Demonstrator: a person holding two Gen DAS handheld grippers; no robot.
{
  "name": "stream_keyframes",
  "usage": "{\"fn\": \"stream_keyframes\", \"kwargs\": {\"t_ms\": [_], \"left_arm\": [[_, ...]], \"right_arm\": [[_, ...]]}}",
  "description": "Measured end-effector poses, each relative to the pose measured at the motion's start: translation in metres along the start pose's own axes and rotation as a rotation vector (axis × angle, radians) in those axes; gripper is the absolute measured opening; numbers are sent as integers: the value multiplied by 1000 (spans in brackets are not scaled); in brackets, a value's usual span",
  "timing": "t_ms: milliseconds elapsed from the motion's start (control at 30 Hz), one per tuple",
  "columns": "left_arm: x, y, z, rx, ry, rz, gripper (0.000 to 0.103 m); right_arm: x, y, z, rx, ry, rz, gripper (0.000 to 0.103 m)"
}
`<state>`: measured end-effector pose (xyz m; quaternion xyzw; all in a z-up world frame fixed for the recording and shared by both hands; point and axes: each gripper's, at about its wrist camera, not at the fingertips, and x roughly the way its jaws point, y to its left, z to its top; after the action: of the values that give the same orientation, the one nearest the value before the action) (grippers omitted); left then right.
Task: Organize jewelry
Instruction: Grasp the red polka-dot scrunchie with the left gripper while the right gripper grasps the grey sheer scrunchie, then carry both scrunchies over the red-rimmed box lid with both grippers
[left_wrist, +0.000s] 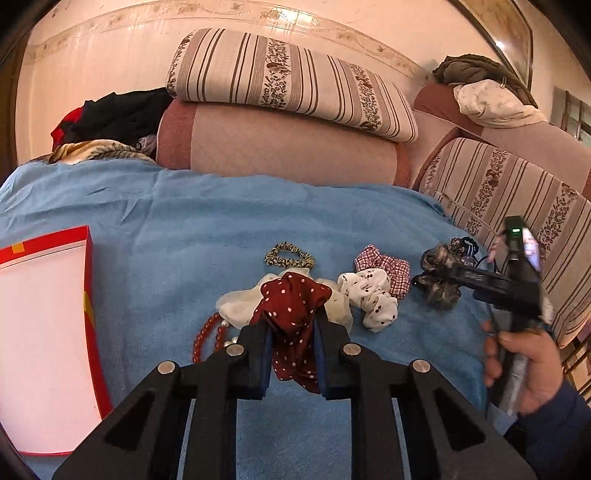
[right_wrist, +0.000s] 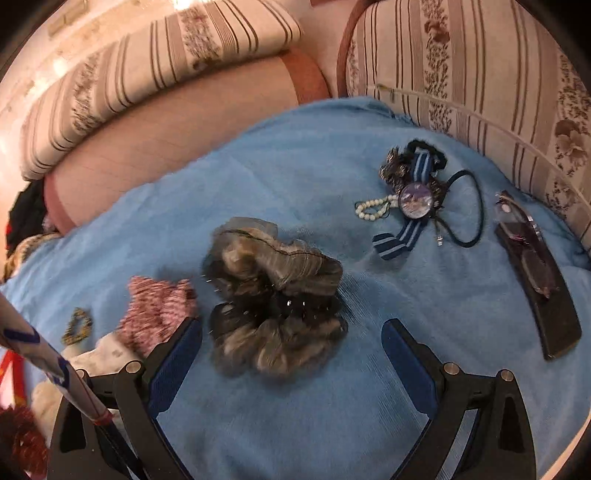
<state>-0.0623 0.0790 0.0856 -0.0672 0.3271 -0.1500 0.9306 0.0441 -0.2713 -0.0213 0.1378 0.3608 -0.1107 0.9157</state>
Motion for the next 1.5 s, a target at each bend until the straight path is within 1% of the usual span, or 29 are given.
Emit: {"fn": "stream_keyframes", "kwargs": {"t_ms": [33, 67, 100, 133, 167, 200, 267, 300, 433, 500, 633, 767, 933, 1233, 1500], "left_arm": [[1, 0, 0, 0, 3, 0, 18], [2, 1, 0, -2, 7, 1, 18], [3, 2, 1, -7, 9, -1, 18], [4, 2, 1, -10, 11, -4, 18], [5, 2, 1, -10, 16, -5, 18], [6, 2, 1, -9, 19, -4, 18], [6, 2, 1, -8, 20, -4, 18], [6, 2, 1, -7, 19, -3, 18], [5, 4, 3, -14, 10, -4, 18], [4, 6, 3, -16, 9, -3, 18], [0, 8, 2, -16, 3, 6, 18], [-3, 10, 2, -19, -1, 21, 18], [-3, 14, 2, -26, 2, 40, 18], [-10, 18, 4, -35, -4, 58, 18], [-23, 29, 6, -55, -25, 89, 18]], "right_arm": [[7, 2, 0, -11, 12, -5, 100], [13, 4, -1, -24, 21, -12, 98], [18, 6, -2, -39, 30, -7, 82], [21, 7, -4, -52, 36, -1, 71], [23, 8, -6, -64, 43, -7, 52], [23, 8, -8, -70, 36, 0, 38], [17, 9, -10, -78, 16, 28, 26], [12, 10, -11, -84, 0, 43, 22], [-15, 17, -14, -111, -99, 80, 21], [-27, 22, -15, -125, -134, 121, 21], [-48, 29, -20, -144, -196, 172, 21], [-55, 41, -26, -171, -203, 218, 21], [-58, 53, -32, -205, -181, 269, 21], [-75, 70, -40, -258, -191, 321, 21], [-95, 91, -55, -309, -189, 374, 21]]}}
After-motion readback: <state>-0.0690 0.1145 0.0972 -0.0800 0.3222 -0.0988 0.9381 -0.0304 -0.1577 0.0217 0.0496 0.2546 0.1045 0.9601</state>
